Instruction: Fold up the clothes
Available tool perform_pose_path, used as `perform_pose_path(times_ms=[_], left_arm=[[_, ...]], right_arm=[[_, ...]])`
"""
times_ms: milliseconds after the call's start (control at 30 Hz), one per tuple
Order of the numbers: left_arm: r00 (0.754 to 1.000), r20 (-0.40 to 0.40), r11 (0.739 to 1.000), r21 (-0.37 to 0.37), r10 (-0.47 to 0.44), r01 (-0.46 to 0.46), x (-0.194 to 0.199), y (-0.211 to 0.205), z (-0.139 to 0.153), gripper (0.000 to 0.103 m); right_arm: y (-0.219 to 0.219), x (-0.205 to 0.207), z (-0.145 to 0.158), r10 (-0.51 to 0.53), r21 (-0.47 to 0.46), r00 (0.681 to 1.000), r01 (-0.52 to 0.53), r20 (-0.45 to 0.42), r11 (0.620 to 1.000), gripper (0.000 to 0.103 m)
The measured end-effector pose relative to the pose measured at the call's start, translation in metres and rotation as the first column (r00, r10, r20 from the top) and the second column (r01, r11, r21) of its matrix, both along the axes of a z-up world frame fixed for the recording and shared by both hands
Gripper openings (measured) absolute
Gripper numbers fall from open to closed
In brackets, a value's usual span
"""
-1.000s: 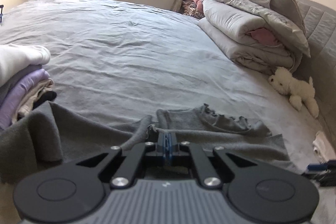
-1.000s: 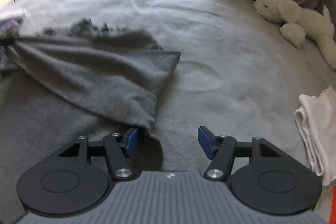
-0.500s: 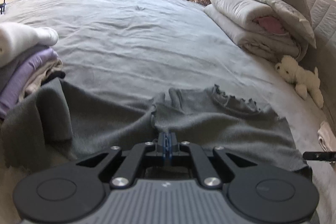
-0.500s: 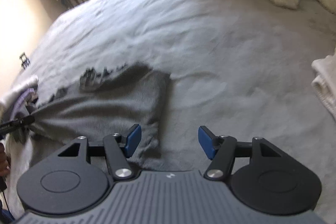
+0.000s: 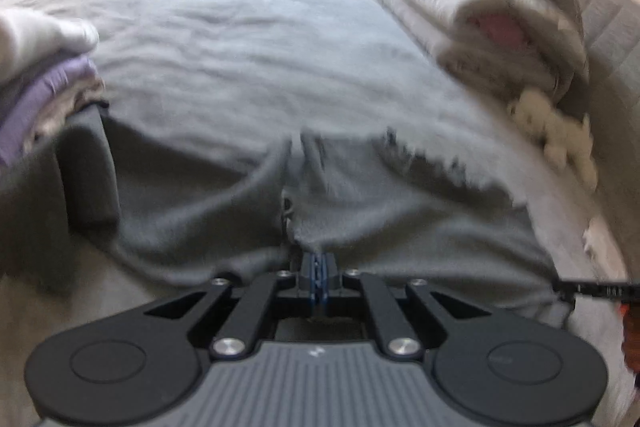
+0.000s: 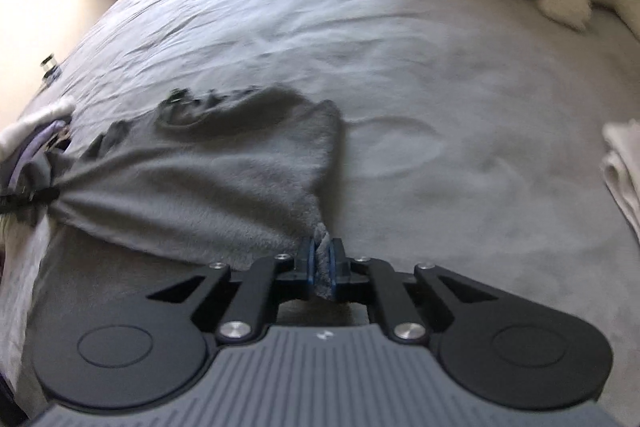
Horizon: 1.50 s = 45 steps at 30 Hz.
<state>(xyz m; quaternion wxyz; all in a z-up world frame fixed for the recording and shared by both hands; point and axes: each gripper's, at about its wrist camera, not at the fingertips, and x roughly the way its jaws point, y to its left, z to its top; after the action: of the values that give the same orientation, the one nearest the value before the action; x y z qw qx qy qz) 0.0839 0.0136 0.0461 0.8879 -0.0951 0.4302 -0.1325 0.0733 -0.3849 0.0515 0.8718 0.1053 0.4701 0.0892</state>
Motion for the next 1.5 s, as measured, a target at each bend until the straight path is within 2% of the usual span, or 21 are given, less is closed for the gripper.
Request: perform_pose_path(times_ms=[100,167,200,233,300,367,433,533,633,667,733,800,833,867,900,1000,1133,1333,1433,1500], left_arm=[[0.999,-0.039,1.0,0.018,0.012,-0.011,0.003,-0.002,-0.01,0.003],[0.999,-0.033,1.0,0.002,0.012,-0.012,0.004,0.003,-0.007,0.003],[0.999,-0.031,1.0,-0.002,0.01,-0.01,0.004,0.004,-0.006,0.003],[0.999,-0.033,1.0,0.005,0.003,-0.003,0.004,0.003,-0.006,0.003],[0.999,-0.037,1.0,0.017,-0.009,0.01,0.005,0.002,-0.006,0.003],[0.999,-0.042,1.0,0.018,-0.011,0.012,0.005,0.002,-0.008,0.003],[0.999,-0.048,1.0,0.02,-0.014,0.015,0.006,0.002,-0.009,0.004],[0.999,-0.046,0.999,0.029,-0.023,0.024,0.007,0.001,-0.01,0.004],[0.999,-0.048,0.999,0.03,-0.024,0.026,0.01,0.002,-0.011,0.004],[0.998,-0.049,0.999,0.032,-0.026,0.027,0.011,0.001,-0.011,0.004],[0.999,-0.043,0.998,0.045,-0.033,0.035,0.01,0.0,-0.01,0.004],[0.999,-0.036,0.998,0.057,-0.04,0.042,0.01,-0.002,-0.009,0.004],[0.999,-0.034,0.997,0.06,-0.04,0.042,0.009,-0.002,-0.009,0.004],[0.999,-0.032,0.997,0.065,-0.037,0.039,0.009,-0.003,-0.009,0.004],[0.999,-0.03,0.997,0.067,-0.03,0.032,0.009,-0.003,-0.009,0.004],[1.0,-0.008,0.998,0.064,-0.027,0.028,0.008,-0.009,-0.009,0.004],[0.999,0.018,0.996,0.085,-0.035,0.033,0.009,-0.02,-0.012,0.004],[1.0,0.012,0.997,0.077,-0.016,0.015,0.008,-0.013,-0.01,0.004],[1.0,0.016,0.997,0.076,-0.017,0.016,0.008,-0.012,-0.009,0.004],[1.0,0.008,0.998,0.065,-0.022,0.021,0.009,-0.011,-0.008,0.004]], right_arm=[[0.009,0.006,-0.014,0.053,-0.049,0.998,-0.054,-0.017,0.997,0.008],[0.007,0.006,-0.008,0.062,-0.046,0.998,-0.062,-0.003,0.997,0.01],[0.003,0.004,-0.003,0.055,-0.032,0.998,-0.055,0.014,0.998,0.011],[-0.001,0.003,0.002,0.048,-0.017,0.998,-0.047,0.031,0.999,0.019],[-0.01,0.003,0.01,0.021,0.022,0.997,-0.023,0.073,1.0,0.021],[-0.022,0.015,0.011,-0.047,0.111,0.994,0.036,0.097,0.993,0.032],[-0.032,0.033,0.007,-0.132,0.2,0.986,0.11,0.102,0.974,0.034],[-0.039,0.067,-0.008,-0.223,0.272,0.972,0.196,0.073,0.942,0.034],[-0.033,0.093,-0.024,-0.205,0.283,0.978,0.19,0.024,0.94,0.036],[-0.028,0.098,-0.026,-0.19,0.281,0.982,0.176,0.021,0.943,0.041],[-0.016,0.101,-0.025,-0.136,0.241,0.99,0.123,0.036,0.963,0.042],[-0.005,0.102,-0.021,-0.073,0.2,0.996,0.063,0.041,0.978,0.038],[-0.001,0.102,-0.02,-0.048,0.192,0.998,0.04,0.039,0.981,0.026],[0.003,0.102,-0.02,-0.042,0.161,0.998,0.034,0.045,0.986,0.009],[0.007,0.102,-0.021,-0.04,0.123,0.998,0.033,0.052,0.992,0.006],[0.024,0.091,-0.012,-0.034,-0.07,0.987,0.045,0.157,0.997,0.003],[0.044,0.078,0.008,0.017,-0.269,0.955,0.067,0.296,0.961,0.002],[0.044,0.088,-0.03,0.026,-0.304,0.972,0.048,0.235,0.951,0.003],[0.033,0.091,-0.02,-0.01,-0.239,0.971,0.068,0.239,0.969,0.005],[0.032,0.091,-0.012,-0.022,-0.22,0.962,0.085,0.271,0.972,0.014]])
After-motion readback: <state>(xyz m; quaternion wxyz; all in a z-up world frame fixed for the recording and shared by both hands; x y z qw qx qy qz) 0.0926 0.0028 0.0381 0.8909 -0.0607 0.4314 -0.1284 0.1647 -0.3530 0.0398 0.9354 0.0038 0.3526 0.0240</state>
